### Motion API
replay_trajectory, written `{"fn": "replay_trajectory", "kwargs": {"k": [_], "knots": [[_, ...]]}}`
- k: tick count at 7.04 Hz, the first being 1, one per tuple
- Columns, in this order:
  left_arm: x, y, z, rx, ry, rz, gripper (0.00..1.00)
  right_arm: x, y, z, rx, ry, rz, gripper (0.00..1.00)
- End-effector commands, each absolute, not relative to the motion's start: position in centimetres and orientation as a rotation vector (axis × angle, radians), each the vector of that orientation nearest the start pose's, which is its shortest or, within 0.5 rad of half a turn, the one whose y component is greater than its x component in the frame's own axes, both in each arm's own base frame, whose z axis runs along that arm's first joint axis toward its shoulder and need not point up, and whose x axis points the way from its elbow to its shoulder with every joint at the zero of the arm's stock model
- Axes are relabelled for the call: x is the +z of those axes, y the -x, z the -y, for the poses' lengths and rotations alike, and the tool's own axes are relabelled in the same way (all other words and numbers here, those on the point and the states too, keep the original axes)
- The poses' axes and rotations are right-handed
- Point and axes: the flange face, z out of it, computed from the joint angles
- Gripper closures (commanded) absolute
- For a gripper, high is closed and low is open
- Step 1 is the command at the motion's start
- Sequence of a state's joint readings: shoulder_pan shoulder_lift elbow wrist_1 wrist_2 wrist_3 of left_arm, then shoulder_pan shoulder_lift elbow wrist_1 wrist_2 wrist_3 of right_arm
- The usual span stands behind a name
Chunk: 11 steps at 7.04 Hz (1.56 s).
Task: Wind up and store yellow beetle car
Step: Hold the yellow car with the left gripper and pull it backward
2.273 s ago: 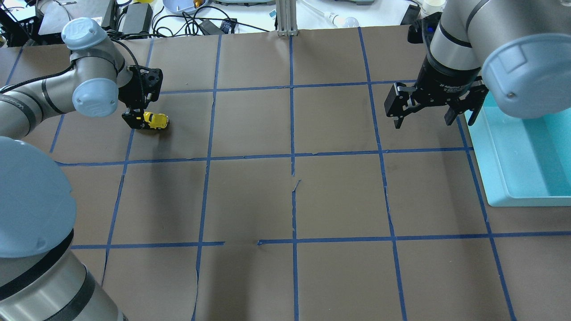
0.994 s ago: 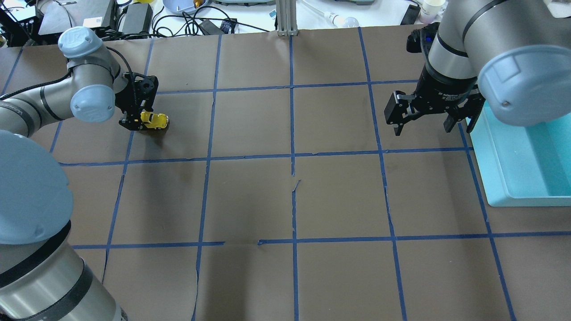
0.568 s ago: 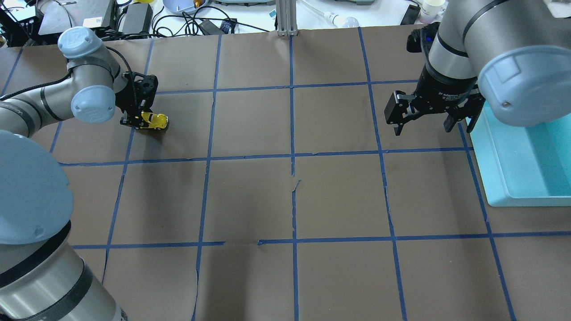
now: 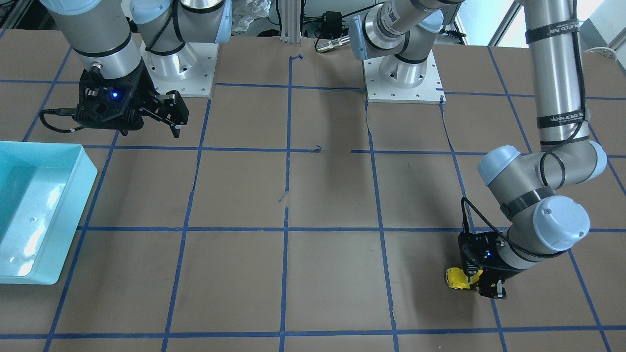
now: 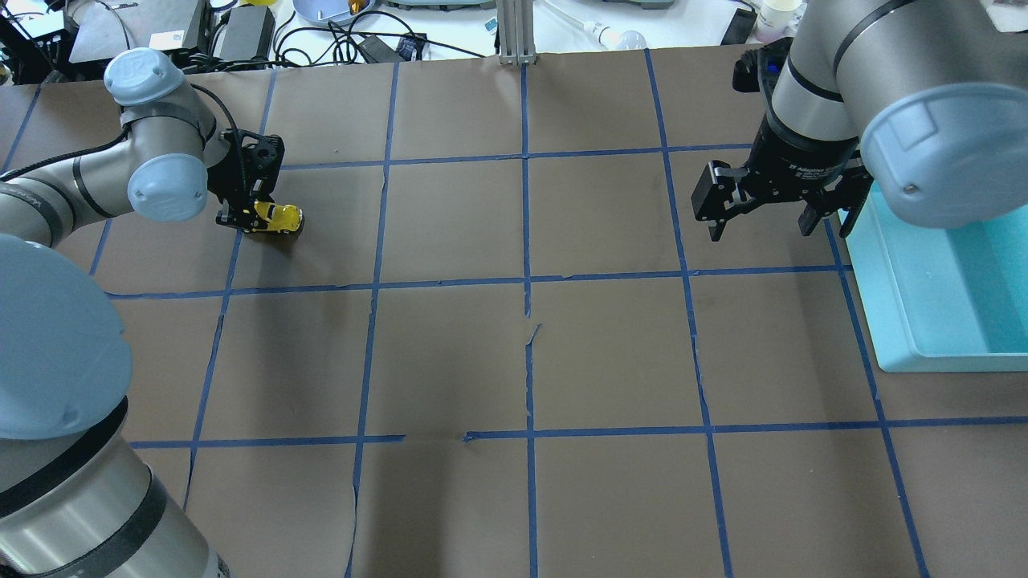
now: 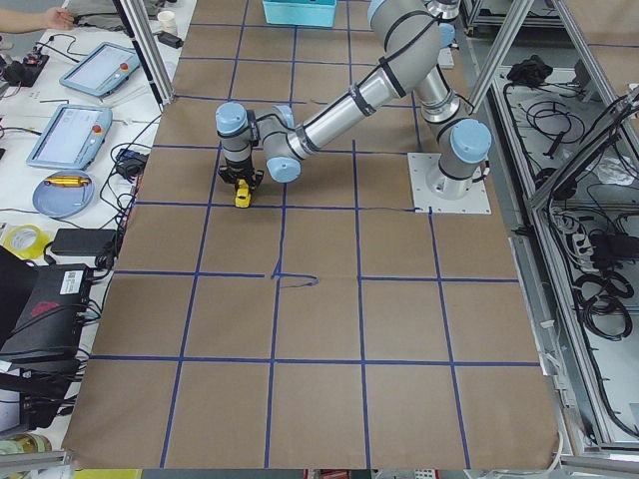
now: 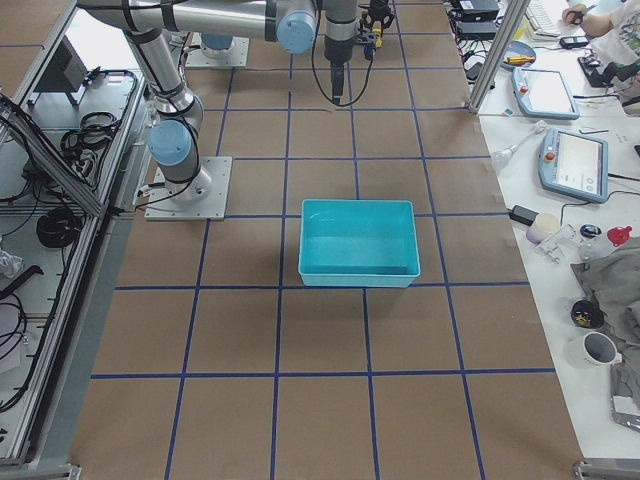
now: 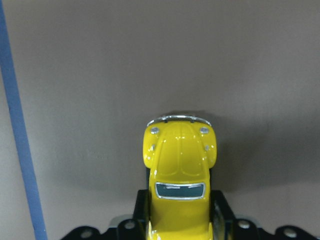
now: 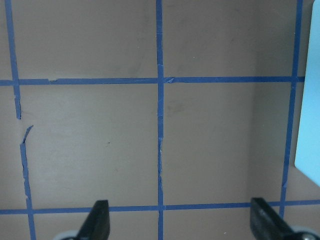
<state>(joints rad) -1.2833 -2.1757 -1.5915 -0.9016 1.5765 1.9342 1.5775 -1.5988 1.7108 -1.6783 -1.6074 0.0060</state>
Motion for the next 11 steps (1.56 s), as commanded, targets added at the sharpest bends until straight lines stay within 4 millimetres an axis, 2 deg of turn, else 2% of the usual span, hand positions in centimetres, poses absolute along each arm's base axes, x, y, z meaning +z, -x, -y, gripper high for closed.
{"fn": "replay_trajectory", "kwargs": {"k": [1,2,4,5,6,7,9,11], "knots": [[18.6,-6.9,67.3,0.020,2.319,2.178,0.93,45.1,-13.4,47.9,-0.032,0.009,-3.164,0.00],[18.7,-7.1,67.3,0.021,2.317,2.182,0.93,45.6,-13.4,47.7,-0.048,0.014,-3.163,0.00],[18.6,-9.8,66.9,0.020,2.269,2.228,0.93,45.9,-13.5,47.7,-0.068,0.026,-3.165,0.00],[18.6,-10.2,66.9,0.021,2.268,2.230,0.93,45.3,-13.7,47.6,-0.049,0.029,-3.166,0.00],[18.6,-11.0,66.7,0.019,2.255,2.242,0.93,45.8,-13.6,47.7,-0.063,0.028,-3.162,0.00],[18.6,-11.8,66.6,0.019,2.249,2.249,0.93,45.4,-13.7,47.5,-0.051,0.031,-3.167,0.00],[18.6,-12.0,66.6,0.019,2.258,2.241,0.93,45.2,-13.4,47.5,-0.039,0.028,-3.181,0.00],[18.4,-13.7,66.3,0.020,2.269,2.225,0.93,45.1,-13.4,47.5,-0.034,0.029,-3.181,0.00]]}}
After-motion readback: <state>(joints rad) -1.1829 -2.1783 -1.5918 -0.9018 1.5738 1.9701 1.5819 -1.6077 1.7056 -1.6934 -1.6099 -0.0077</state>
